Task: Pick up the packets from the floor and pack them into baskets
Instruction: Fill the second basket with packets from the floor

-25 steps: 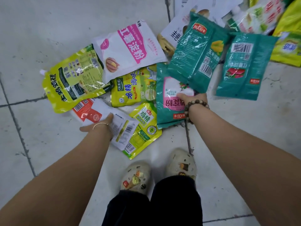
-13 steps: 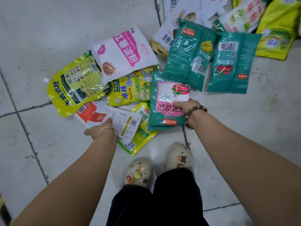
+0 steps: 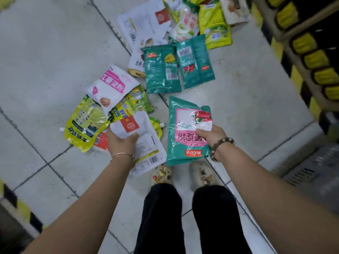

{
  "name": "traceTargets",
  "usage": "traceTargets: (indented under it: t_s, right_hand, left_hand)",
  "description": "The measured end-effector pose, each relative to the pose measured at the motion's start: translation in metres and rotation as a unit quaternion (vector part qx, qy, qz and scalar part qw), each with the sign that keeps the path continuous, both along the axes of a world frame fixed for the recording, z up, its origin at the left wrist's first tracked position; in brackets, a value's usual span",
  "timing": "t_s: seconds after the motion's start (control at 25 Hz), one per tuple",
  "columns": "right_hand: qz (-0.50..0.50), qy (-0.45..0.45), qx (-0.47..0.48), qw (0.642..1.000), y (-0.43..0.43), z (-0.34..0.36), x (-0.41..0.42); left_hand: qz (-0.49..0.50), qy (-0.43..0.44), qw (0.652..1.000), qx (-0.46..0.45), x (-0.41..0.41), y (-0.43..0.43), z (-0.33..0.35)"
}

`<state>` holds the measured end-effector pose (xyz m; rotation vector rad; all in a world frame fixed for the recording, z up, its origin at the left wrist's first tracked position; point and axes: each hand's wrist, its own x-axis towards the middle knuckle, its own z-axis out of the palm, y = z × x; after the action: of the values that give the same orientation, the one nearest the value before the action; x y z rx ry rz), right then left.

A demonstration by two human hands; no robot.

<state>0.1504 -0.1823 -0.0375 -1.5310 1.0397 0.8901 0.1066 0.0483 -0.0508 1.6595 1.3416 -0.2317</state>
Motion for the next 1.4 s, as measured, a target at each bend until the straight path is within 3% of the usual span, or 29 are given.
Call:
traceTargets:
  t_s: [0.24, 0.64, 0.8, 1.04, 1.2, 1.4]
  right_hand:
    - [-0.108, -0.075, -0.025, 0.991, -0.07, 0.067, -0.032]
    - [-0.302, -0.194, -0.039, 0.933, -0.26, 0.148, -0.101]
    - [-0.345, -0.223, -0.073, 0.909, -0.347, 0.181, -0.14]
    - [-0.434, -0.225, -0.126, 0.863, -0.468, 0.197, -0.215]
    - [-0.45, -0.217, -0.198, 0.843, -0.533, 0.194, -0.269]
    - [-0.429, -0.2, -0.272, 0.838, -0.595, 0.179, -0.312]
  left_hand:
    - [-0.113, -0.07, 0.989, -0.058, 0.017, -0.076, 0.078]
    - [-0.239, -0.115, 0.953, -0.146, 0.002, -0.274, 0.16]
    - [-0.307, -0.118, 0.925, -0.188, -0.018, -0.373, 0.186]
    - [-0.441, -0.116, 0.872, -0.181, -0.047, -0.514, 0.209]
    - [-0.498, -0.103, 0.845, -0.166, -0.067, -0.588, 0.198]
    - [-0.602, -0.091, 0.777, -0.16, -0.083, -0.676, 0.16]
